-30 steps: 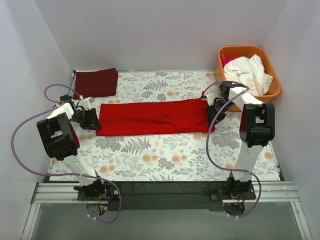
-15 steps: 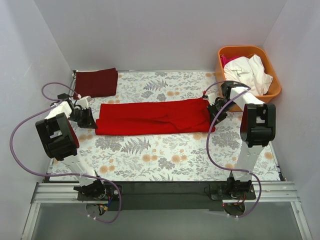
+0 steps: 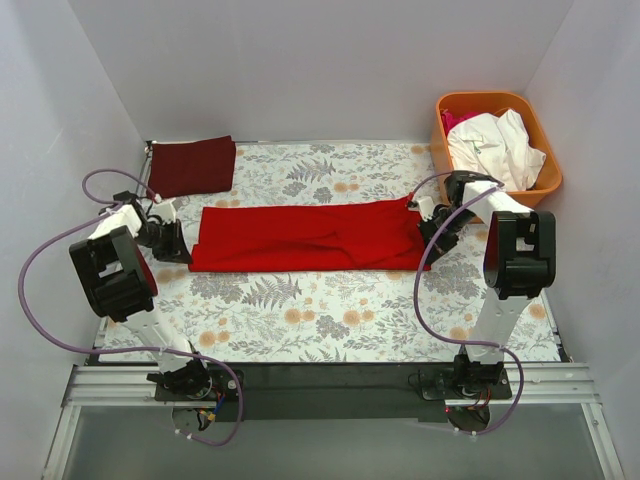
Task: Fold and stack the t-shirts
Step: Fold the tshirt
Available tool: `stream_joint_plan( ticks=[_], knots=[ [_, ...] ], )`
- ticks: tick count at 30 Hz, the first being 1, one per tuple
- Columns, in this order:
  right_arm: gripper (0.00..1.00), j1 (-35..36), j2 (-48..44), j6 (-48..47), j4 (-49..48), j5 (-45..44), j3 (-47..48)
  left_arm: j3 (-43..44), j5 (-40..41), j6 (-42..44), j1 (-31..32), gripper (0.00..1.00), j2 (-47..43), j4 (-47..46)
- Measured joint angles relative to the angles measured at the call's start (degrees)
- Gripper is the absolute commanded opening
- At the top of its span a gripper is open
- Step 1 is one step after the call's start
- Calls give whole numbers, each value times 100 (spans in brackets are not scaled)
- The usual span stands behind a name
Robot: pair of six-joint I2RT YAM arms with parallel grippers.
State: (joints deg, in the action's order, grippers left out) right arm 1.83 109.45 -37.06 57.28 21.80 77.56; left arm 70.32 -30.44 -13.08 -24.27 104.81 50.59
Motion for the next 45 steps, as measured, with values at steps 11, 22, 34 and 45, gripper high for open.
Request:
stream_joint_plan(
  ticks=[11, 22, 34, 45],
  knots=[
    [1, 0, -74, -72, -208, -260, -555, -505, 184, 107, 0, 0, 107, -52],
    [28, -2, -529, -101, -184, -409, -728, -505, 85, 164, -2, 25, -94, -160],
    [37, -17, -774, -28, 153, 214, 107, 308, -656, 240, 374, 40, -306, -302],
    [46, 210, -203, 717, 92, 649, 267, -938, -1386, -977, 3602, 56, -1751, -1930]
  ],
)
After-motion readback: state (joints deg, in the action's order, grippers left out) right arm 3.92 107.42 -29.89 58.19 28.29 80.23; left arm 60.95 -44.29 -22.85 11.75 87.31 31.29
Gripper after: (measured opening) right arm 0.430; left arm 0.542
